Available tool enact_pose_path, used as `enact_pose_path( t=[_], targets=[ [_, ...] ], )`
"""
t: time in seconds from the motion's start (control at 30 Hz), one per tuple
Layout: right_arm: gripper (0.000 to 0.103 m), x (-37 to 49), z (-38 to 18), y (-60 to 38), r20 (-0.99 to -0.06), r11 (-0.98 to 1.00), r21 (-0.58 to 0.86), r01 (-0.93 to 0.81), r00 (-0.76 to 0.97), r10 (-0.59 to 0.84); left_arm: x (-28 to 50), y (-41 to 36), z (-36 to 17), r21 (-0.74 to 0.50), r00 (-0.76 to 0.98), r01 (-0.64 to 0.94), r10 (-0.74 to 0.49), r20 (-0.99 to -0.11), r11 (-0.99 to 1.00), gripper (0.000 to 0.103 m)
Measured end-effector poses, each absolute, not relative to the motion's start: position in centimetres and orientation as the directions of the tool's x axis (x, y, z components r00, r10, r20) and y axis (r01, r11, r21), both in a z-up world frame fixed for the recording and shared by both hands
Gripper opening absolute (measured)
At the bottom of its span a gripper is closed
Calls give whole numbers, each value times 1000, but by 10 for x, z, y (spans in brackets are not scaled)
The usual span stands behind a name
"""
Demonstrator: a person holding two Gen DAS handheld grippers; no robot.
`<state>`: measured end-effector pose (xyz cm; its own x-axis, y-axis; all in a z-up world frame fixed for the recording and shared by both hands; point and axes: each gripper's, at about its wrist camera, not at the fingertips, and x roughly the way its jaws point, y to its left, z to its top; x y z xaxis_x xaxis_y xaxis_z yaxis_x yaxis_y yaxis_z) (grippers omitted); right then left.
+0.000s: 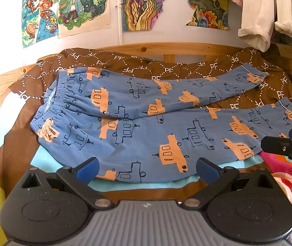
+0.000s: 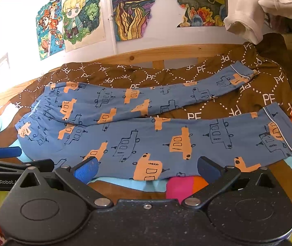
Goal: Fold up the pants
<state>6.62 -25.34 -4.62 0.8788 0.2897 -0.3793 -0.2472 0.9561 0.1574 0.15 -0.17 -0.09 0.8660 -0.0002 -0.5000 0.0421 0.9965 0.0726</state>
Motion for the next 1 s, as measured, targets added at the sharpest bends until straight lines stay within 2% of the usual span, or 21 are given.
enact_pose_path(
  t=[1.0],
  targets=[
    [102, 68, -49, -256, -392, 956, 180, -231, 875, 285, 3, -2, -4, 82, 859, 30, 16, -511, 996, 103]
  ],
)
